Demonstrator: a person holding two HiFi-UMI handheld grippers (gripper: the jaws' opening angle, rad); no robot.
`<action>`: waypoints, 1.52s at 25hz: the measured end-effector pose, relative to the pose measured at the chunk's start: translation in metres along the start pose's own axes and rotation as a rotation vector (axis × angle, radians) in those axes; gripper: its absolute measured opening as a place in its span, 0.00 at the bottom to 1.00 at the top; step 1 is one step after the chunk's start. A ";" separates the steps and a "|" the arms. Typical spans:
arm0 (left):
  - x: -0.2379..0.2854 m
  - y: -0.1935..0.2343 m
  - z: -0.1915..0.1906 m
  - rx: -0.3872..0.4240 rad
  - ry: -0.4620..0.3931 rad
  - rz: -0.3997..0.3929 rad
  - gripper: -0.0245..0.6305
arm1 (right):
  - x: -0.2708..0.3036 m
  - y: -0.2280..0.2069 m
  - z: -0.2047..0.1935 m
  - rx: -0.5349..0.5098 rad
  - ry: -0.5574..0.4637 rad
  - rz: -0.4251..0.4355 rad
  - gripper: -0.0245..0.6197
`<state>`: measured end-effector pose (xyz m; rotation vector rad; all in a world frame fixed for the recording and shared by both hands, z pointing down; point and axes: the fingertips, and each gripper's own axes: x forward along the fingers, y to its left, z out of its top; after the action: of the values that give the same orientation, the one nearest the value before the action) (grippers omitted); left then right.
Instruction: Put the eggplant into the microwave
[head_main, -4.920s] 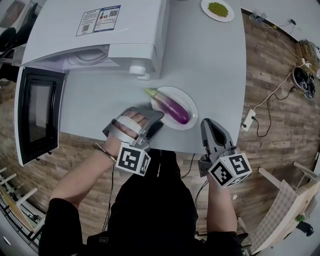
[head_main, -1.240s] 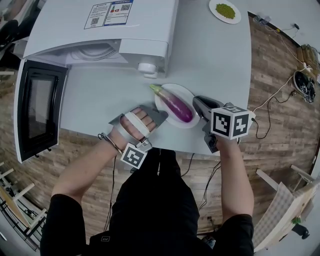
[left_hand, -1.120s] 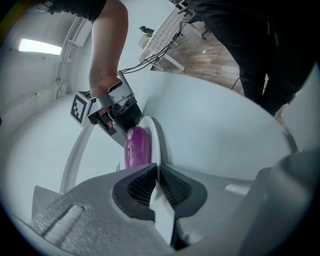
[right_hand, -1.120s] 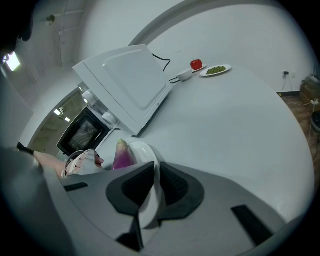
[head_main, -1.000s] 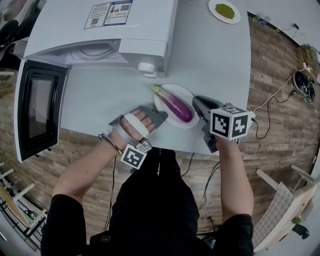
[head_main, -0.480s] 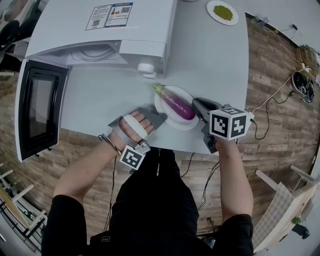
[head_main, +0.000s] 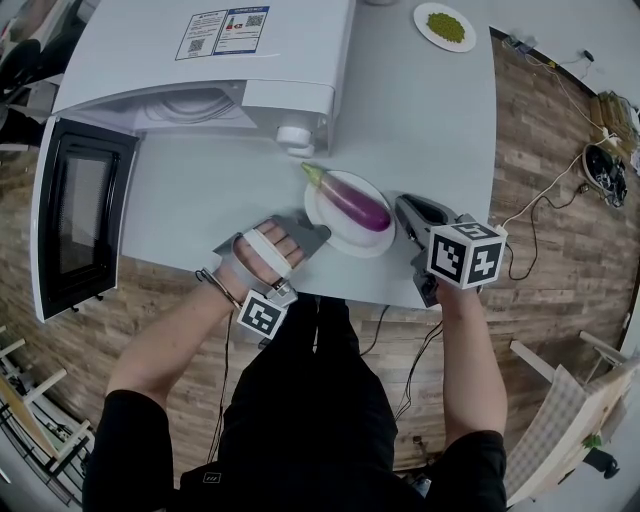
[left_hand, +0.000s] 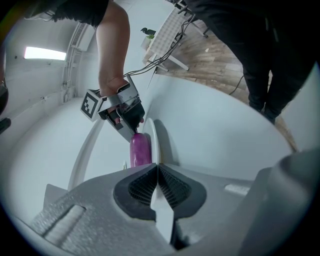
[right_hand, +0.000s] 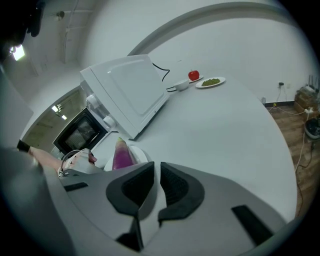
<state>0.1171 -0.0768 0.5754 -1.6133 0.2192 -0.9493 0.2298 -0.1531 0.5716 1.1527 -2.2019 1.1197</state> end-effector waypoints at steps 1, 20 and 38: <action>-0.001 0.000 0.000 0.000 0.001 0.002 0.06 | -0.002 -0.001 0.001 0.000 -0.004 -0.003 0.11; -0.034 0.034 -0.007 -0.004 0.051 0.050 0.06 | -0.028 0.026 0.021 -0.034 -0.073 0.007 0.11; -0.090 0.062 -0.028 -0.044 0.180 0.061 0.06 | -0.049 0.091 0.059 -0.164 -0.120 0.110 0.11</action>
<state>0.0617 -0.0610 0.4786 -1.5532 0.4132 -1.0494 0.1834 -0.1468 0.4623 1.0646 -2.4244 0.9129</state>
